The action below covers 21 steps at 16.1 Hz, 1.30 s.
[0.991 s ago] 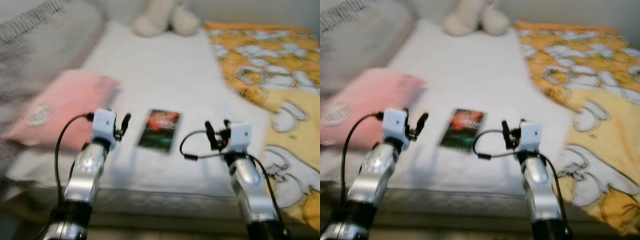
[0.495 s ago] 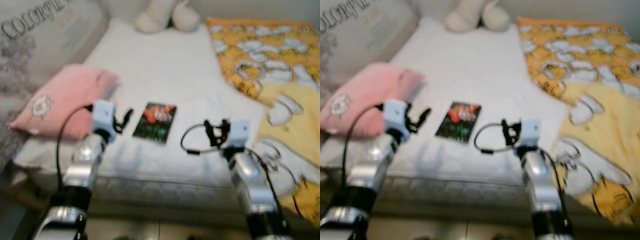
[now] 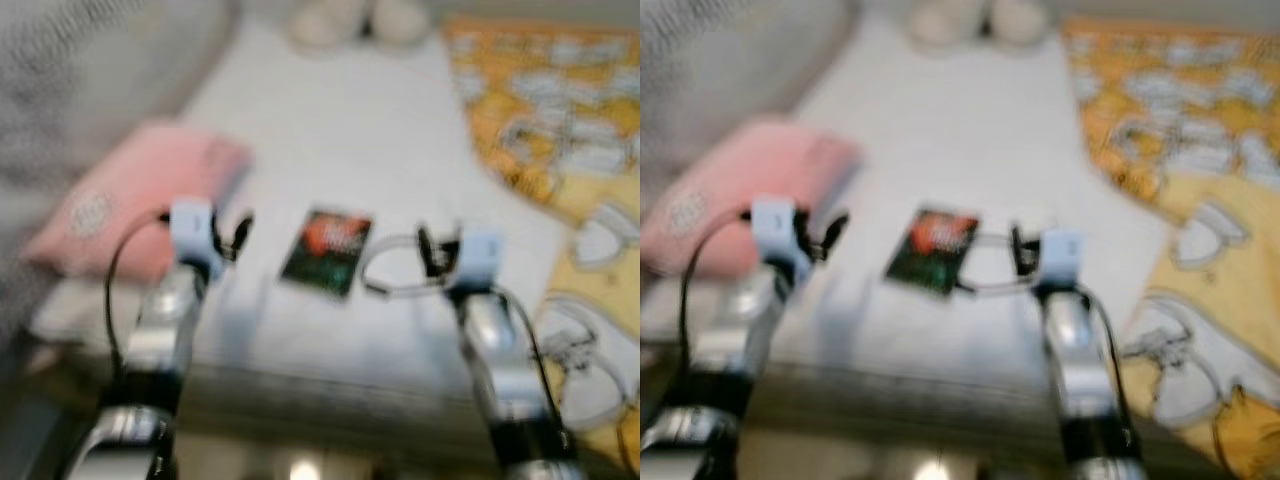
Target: Clean up the room
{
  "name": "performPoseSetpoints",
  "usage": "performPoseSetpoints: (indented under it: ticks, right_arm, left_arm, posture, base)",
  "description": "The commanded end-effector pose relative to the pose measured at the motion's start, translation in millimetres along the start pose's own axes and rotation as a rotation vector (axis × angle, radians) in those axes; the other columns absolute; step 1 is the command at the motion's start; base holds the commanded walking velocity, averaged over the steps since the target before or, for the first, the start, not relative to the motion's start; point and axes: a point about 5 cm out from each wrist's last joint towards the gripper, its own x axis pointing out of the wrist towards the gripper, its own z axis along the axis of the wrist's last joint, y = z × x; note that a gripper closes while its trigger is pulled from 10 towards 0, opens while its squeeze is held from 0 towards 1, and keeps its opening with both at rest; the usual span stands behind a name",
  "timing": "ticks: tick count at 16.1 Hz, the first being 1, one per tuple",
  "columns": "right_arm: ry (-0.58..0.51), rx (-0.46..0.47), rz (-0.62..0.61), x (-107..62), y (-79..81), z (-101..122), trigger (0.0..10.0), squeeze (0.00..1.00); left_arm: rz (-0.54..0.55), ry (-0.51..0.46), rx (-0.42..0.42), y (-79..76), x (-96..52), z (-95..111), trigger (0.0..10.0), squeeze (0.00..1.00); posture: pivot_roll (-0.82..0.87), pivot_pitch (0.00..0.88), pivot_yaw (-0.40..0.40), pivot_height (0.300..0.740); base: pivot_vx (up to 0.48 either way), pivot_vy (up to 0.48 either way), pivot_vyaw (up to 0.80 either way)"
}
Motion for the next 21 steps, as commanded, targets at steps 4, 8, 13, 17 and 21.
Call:
performPoseSetpoints:
  ticks: [4, 8, 13, 17, 21]
  right_arm:
    - [0.084, 0.197, 0.013, 7.0, 3.0, -8.4, 10.0, 0.0]
    - [0.256, 0.46, 0.064, 11.5, 6.2, -30.7, 10.0, 0.0]
    - [0.301, 0.618, 0.129, 11.4, 16.2, -36.5, 10.0, 0.0]
    - [0.271, 0.709, 0.247, 12.4, 47.6, -18.7, 10.0, 0.0]
    - [0.307, 0.832, 0.281, 10.8, 64.3, -20.3, 10.0, 0.0]
  left_arm:
    - [-0.117, 0.086, -0.027, -11.8, 13.8, -1.8, 10.0, 0.0]
    - [-0.116, 0.19, -0.128, 4.8, 21.7, -10.7, 10.0, 0.0]
    - [-0.128, 0.268, -0.207, 24.4, 15.3, -23.2, 10.0, 0.0]
    - [-0.116, 0.202, -0.281, 33.2, 16.9, -14.8, 10.0, 0.0]
    - [-0.132, 0.207, -0.294, 28.3, 18.1, -16.9, 10.0, 0.0]
  posture:
    - [-0.07, 0.134, 0.026, 0.74]
    - [-0.09, 0.181, 0.033, 0.74]
    - [-0.08, 0.286, 0.05, 0.74]
    - [-0.1, 0.309, 0.054, 0.74]
    - [-0.1, 0.307, 0.051, 0.74]
  base:
    - [0.0, 0.0, 0.0]
    - [0.0, 0.0, 0.0]
    - [0.0, 0.0, 0.0]
    - [0.0, 0.0, 0.0]
    - [0.0, 0.0, 0.0]
